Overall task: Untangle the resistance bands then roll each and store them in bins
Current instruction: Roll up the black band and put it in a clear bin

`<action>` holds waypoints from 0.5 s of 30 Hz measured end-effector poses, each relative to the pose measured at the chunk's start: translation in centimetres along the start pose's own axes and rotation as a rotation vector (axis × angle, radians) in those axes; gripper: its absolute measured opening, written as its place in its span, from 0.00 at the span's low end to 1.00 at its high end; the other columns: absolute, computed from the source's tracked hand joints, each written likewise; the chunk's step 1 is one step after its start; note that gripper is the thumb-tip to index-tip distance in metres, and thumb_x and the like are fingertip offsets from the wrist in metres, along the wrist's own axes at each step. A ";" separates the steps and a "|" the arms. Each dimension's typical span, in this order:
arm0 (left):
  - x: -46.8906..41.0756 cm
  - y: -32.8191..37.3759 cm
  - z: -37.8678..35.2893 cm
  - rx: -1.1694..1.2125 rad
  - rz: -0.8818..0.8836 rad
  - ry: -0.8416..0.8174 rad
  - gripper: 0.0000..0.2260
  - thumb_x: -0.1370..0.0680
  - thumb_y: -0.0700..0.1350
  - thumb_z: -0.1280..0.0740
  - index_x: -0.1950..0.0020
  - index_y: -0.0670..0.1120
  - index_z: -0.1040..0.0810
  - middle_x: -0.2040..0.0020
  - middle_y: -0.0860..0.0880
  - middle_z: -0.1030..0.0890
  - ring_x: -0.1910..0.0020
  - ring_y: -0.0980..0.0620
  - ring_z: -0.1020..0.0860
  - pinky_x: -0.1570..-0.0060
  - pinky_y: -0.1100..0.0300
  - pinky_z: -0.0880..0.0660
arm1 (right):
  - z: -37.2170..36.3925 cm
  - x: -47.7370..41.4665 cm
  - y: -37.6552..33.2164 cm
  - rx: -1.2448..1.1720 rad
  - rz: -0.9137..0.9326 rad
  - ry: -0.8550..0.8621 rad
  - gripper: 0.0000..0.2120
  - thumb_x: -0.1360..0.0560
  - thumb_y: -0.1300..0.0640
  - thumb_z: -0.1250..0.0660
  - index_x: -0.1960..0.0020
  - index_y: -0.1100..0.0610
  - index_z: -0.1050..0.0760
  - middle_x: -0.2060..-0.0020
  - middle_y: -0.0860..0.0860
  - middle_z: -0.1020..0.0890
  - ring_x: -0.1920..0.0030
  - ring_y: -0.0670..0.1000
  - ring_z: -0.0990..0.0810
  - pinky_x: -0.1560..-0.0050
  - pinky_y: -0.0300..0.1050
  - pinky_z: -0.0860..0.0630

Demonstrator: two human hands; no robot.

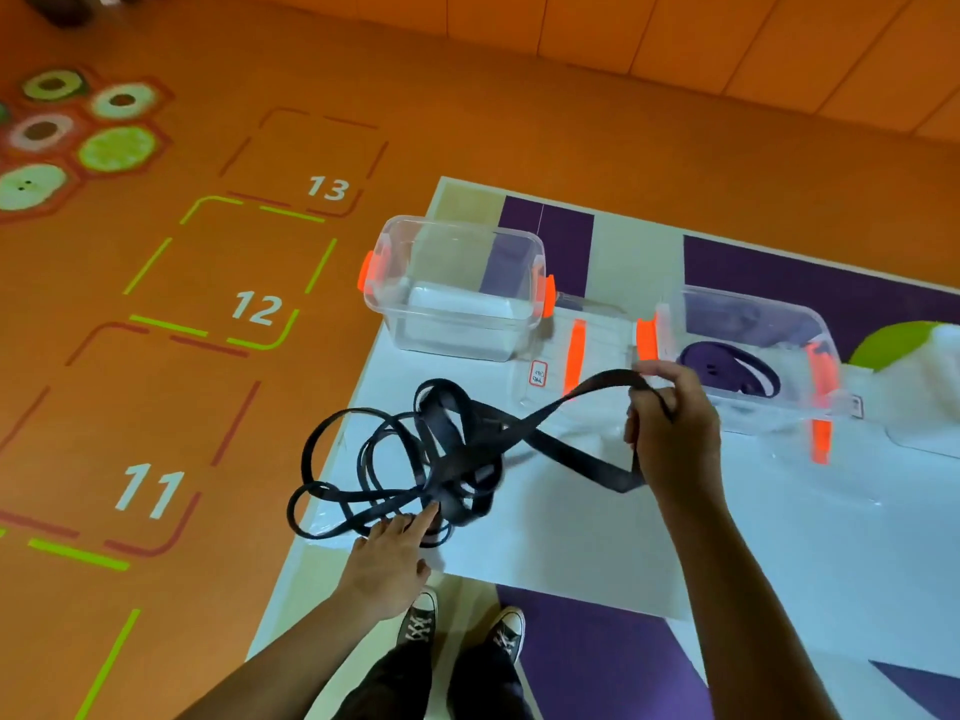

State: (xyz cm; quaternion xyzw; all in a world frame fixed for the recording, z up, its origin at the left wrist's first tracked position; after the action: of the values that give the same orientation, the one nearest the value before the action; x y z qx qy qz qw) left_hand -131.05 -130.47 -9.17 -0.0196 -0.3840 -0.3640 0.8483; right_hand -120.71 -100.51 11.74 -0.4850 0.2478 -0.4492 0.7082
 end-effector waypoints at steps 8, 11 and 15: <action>1.3 4.1 5.3 0.253 -0.176 0.371 0.15 0.20 0.44 0.36 0.33 0.53 0.29 0.34 0.49 0.29 0.40 0.46 0.25 0.42 0.53 0.26 | 6.7 0.9 -6.2 -0.164 0.064 0.148 0.12 0.21 0.68 0.37 0.46 0.55 0.20 0.66 0.60 0.20 0.69 0.48 0.23 0.64 0.38 0.26; 1.9 5.3 9.3 0.488 -0.159 0.465 0.11 0.21 0.46 0.32 0.43 0.51 0.33 0.51 0.52 0.25 0.58 0.52 0.25 0.58 0.56 0.25 | 7.3 1.5 -7.6 -0.134 0.085 0.121 0.16 0.24 0.68 0.35 0.47 0.49 0.19 0.65 0.55 0.17 0.64 0.52 0.19 0.58 0.45 0.24; 1.0 7.7 11.0 0.645 -0.174 0.287 0.38 0.26 0.53 0.25 0.23 0.54 0.43 0.30 0.53 0.28 0.39 0.50 0.22 0.37 0.52 0.25 | 8.2 2.3 -9.8 -0.088 0.152 0.093 0.16 0.25 0.67 0.32 0.49 0.46 0.20 0.64 0.48 0.18 0.62 0.47 0.20 0.56 0.39 0.24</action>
State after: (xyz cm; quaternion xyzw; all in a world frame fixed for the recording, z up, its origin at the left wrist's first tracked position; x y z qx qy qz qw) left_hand -132.71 -121.96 1.15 0.3331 -0.3565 -0.2939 0.8219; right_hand -117.07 -99.98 24.16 -0.4742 0.3358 -0.4050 0.7060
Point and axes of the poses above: each hand's wrist, its own x-axis away from the middle knuckle, its own z-axis out of the back of the hand, y = z × x, the point moved 10 cm from there along -x, towards the middle knuckle
